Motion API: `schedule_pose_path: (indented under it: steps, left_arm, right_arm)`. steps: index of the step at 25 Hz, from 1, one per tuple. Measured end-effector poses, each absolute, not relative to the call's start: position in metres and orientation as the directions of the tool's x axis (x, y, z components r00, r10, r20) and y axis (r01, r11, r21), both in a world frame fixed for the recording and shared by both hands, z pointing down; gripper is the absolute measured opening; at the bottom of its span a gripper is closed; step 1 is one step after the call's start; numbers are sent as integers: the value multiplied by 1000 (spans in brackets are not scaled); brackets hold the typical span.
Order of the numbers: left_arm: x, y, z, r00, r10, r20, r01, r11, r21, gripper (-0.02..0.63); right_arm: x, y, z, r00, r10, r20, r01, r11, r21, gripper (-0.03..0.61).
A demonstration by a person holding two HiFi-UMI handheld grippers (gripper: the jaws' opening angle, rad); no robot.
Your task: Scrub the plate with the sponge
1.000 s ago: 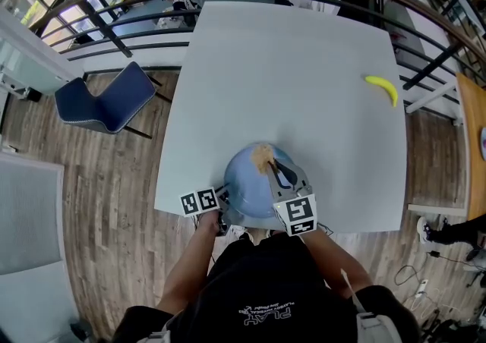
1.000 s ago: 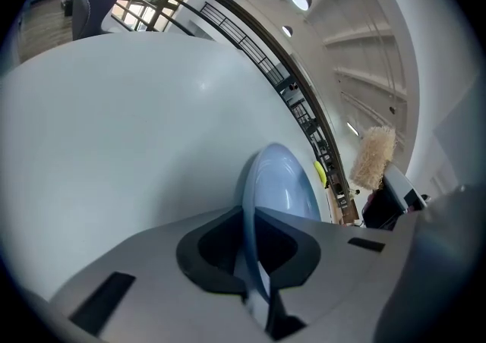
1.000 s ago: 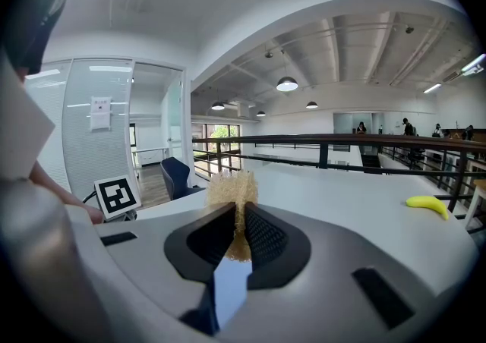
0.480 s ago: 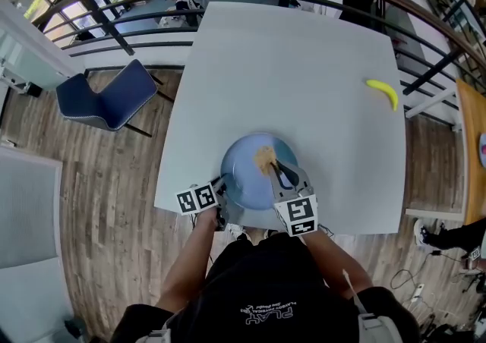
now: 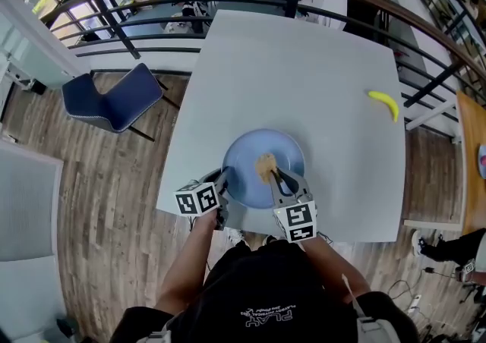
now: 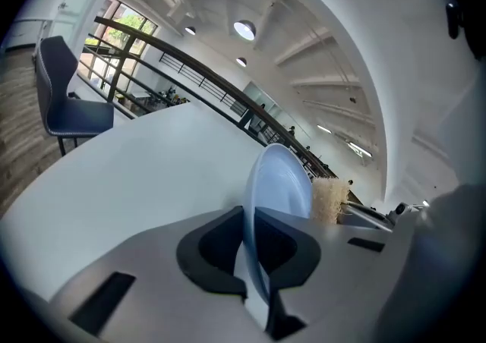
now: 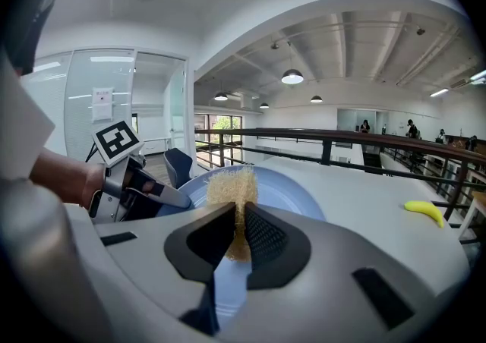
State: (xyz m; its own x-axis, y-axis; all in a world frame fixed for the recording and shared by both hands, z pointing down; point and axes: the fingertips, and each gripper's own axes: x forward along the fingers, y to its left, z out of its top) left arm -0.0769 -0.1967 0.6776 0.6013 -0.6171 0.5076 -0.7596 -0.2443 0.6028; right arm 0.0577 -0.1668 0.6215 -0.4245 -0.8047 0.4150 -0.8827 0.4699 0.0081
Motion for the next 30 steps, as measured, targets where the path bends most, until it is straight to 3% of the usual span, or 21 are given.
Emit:
schedule_pose_path:
  steps: [10,30]
  left_arm:
    - [-82,-213,634,593,-668,450,-769,-306,561,29]
    - [-92,-215,558,572,-748,338,-780,-369,505,29]
  right_arm:
    - [24,-170,592,-453,-803,387,-852,518,76,43]
    - [-34,-176,550,-521,-787,331,-654,617,437,43]
